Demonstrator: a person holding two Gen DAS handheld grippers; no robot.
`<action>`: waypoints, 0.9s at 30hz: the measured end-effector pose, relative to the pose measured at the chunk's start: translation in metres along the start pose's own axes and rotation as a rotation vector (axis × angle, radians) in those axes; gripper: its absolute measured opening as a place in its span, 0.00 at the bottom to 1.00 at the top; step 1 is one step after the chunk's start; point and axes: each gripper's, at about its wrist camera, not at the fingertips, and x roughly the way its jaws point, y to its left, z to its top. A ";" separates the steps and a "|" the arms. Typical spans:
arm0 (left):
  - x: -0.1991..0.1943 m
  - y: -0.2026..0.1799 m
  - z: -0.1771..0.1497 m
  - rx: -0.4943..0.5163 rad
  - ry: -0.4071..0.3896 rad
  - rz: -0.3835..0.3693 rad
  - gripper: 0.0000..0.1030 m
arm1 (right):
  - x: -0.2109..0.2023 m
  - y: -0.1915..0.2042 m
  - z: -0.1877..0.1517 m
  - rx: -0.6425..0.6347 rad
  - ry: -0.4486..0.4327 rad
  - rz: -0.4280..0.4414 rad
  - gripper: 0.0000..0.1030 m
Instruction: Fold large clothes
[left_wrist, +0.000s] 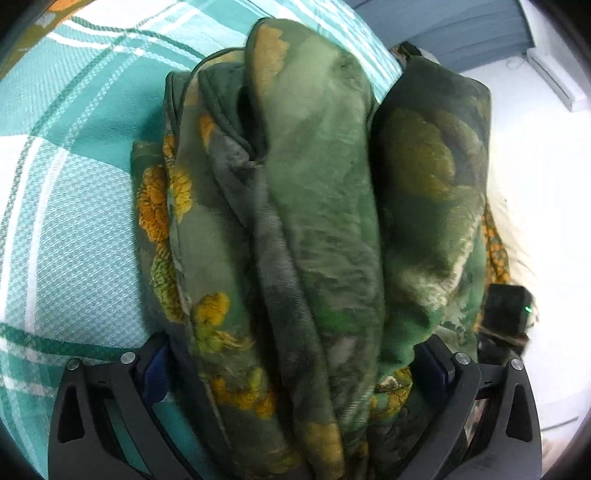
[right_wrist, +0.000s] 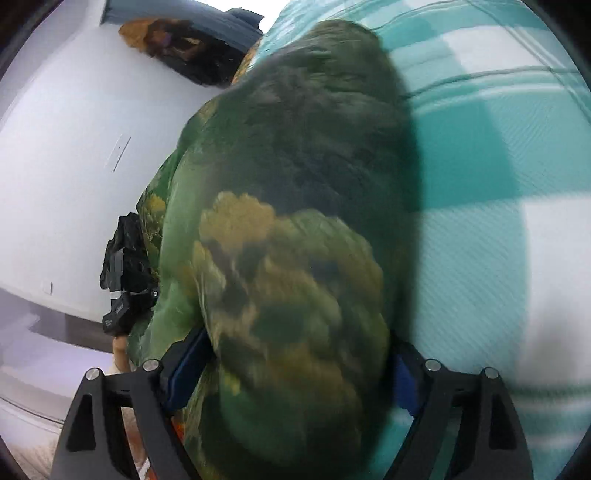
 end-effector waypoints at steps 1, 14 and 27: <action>-0.008 -0.008 0.000 0.006 -0.012 -0.013 0.71 | -0.003 0.009 -0.002 -0.032 -0.010 -0.029 0.78; -0.060 -0.127 0.082 0.185 -0.267 -0.018 0.51 | -0.085 0.063 0.046 -0.275 -0.269 -0.013 0.64; 0.075 -0.100 0.192 0.127 -0.152 0.121 0.73 | -0.021 -0.056 0.182 -0.107 -0.173 0.011 0.64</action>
